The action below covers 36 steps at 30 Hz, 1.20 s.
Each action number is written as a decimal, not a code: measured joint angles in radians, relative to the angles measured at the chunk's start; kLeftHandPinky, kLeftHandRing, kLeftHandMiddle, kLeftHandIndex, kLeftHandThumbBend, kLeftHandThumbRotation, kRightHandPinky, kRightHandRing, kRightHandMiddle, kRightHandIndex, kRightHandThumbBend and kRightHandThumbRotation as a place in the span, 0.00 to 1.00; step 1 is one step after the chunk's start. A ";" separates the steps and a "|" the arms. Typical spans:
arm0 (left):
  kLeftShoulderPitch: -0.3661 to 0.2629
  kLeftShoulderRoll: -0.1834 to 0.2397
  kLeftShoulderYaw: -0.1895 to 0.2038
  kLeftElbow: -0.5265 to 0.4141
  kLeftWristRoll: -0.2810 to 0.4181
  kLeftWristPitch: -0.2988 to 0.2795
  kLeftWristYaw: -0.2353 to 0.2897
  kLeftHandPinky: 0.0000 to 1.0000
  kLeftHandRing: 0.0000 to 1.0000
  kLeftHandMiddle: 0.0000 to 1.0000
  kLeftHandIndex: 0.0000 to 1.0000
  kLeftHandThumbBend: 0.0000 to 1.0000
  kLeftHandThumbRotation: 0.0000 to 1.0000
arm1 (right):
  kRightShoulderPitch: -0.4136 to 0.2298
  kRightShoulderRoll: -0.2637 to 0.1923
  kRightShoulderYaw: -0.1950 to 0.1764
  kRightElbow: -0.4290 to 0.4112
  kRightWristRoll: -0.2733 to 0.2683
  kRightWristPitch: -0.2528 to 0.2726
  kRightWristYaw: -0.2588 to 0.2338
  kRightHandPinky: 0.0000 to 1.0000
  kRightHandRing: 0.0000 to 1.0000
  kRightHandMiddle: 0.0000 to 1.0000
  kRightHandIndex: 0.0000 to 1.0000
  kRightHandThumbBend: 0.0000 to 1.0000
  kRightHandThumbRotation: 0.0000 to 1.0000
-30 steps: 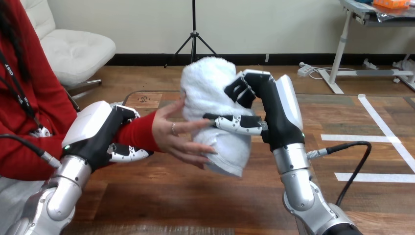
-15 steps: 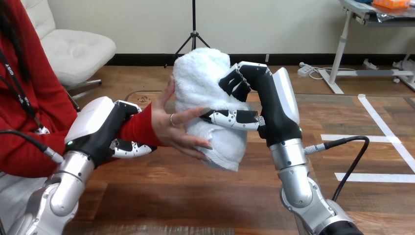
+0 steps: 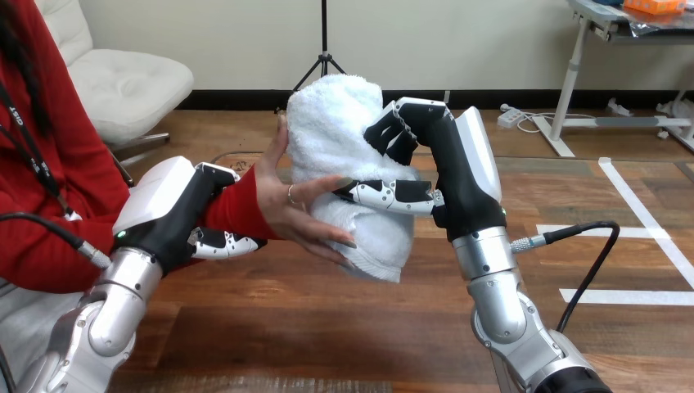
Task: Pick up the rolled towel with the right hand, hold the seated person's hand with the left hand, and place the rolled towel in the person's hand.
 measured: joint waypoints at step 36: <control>-0.023 -0.013 0.016 -0.004 -0.043 0.012 -0.010 0.22 0.27 0.35 0.40 0.44 0.00 | 0.011 0.000 -0.009 -0.074 0.049 0.026 0.097 0.24 0.28 0.33 0.37 0.76 0.00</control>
